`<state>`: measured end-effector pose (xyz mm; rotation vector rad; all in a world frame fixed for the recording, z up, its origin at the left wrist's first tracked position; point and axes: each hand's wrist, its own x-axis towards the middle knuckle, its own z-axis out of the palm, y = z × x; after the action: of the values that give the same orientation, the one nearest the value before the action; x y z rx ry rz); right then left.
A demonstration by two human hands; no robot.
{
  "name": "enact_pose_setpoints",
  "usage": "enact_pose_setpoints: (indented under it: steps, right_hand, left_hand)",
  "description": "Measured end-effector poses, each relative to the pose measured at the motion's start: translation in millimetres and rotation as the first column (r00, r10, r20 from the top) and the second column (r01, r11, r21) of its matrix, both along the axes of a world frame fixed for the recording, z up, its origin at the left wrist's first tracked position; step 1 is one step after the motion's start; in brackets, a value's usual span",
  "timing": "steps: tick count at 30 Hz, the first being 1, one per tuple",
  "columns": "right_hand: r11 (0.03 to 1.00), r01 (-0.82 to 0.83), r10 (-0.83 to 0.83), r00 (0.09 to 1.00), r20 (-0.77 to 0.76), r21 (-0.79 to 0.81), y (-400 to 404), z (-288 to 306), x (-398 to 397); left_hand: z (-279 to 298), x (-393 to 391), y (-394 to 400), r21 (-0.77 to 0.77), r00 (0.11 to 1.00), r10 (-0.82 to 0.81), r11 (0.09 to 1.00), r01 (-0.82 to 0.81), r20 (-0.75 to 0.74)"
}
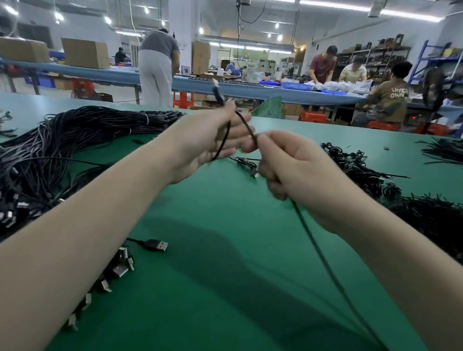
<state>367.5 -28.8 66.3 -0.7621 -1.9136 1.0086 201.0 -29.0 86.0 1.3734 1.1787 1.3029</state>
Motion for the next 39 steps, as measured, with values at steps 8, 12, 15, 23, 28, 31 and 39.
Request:
enact_pose_setpoints:
  steps: [8, 12, 15, 23, 28, 31, 39]
  right_hand:
    - [0.954, 0.021, 0.09, 0.931, 0.353, -0.299, 24, -40, 20]
    - [0.963, 0.265, -0.254, 0.955, 0.151, -0.054, 33, -17, 28]
    - [0.991, 0.135, -0.134, 0.989, 0.068, -0.011, 21, -9, 17]
    - [0.85, -0.26, 0.325, 0.943, 0.068, -0.457, 22, -50, 11]
    - [0.972, 0.23, -0.201, 0.916, 0.346, -0.045, 39, -41, 28]
    - [0.914, 0.356, -0.393, 0.894, 0.215, 0.194, 38, -21, 31]
    - [0.997, -0.049, 0.055, 0.992, 0.11, -0.053, 1, -21, -7]
  left_hand:
    - [15, -17, -17, 0.078, 0.879, -0.294, 0.955, 0.286, 0.375]
    - [-7, -3, -13, -0.233, 0.876, -0.371, 0.922, 0.308, -0.309]
    - [-17, 16, -6, -0.186, 0.941, -0.177, 0.974, 0.126, -0.288]
    - [8, 6, -17, 0.074, 0.853, -0.213, 0.977, 0.202, 0.476]
    - [1, -4, -18, -0.028, 0.94, -0.339, 0.94, 0.339, -0.021]
    - [-12, 3, -12, -0.133, 0.813, -0.227, 0.974, 0.184, -0.537]
    - [-15, 13, -5, -0.052, 0.963, -0.144, 0.986, 0.159, 0.229]
